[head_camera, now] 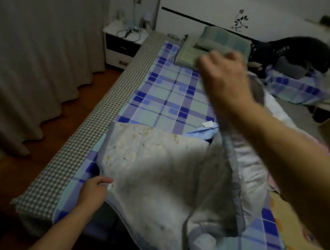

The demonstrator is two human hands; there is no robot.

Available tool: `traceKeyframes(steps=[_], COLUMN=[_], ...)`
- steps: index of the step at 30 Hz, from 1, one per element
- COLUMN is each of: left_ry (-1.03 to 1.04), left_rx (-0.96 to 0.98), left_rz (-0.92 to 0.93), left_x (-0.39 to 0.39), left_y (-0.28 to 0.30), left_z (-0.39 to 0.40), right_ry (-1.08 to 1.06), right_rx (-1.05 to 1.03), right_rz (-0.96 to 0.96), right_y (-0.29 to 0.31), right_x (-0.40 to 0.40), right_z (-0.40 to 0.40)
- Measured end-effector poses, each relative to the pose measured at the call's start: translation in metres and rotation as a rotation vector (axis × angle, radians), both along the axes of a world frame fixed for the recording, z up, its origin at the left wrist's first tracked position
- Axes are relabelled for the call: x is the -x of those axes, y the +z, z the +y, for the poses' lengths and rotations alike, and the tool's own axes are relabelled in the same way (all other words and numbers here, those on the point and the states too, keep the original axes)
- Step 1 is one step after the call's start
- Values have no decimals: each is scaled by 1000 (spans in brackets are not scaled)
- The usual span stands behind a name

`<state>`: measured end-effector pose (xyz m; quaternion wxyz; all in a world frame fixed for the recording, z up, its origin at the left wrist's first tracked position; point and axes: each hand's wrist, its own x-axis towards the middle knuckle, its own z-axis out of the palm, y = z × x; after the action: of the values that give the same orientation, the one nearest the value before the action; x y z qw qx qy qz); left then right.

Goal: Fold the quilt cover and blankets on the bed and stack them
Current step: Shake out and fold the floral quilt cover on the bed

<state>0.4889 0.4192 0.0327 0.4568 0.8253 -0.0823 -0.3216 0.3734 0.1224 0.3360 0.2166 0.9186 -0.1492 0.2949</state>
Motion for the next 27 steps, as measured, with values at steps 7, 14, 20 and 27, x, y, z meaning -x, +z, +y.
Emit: traceKeyframes(steps=[7, 14, 20, 27], left_ry=[1, -39, -46, -10], left_rx=[170, 8, -79, -52], left_rz=[50, 167, 189, 214], left_x=[3, 25, 25, 23], left_y=[14, 5, -5, -3], left_z=[34, 52, 54, 45], right_ry=[427, -102, -576, -1097], right_rx=[-591, -1062, -1821, -1908], right_rz=[268, 380, -365, -235], right_y=[-184, -288, -296, -300], right_x=[-34, 35, 71, 107], right_z=[171, 179, 152, 111])
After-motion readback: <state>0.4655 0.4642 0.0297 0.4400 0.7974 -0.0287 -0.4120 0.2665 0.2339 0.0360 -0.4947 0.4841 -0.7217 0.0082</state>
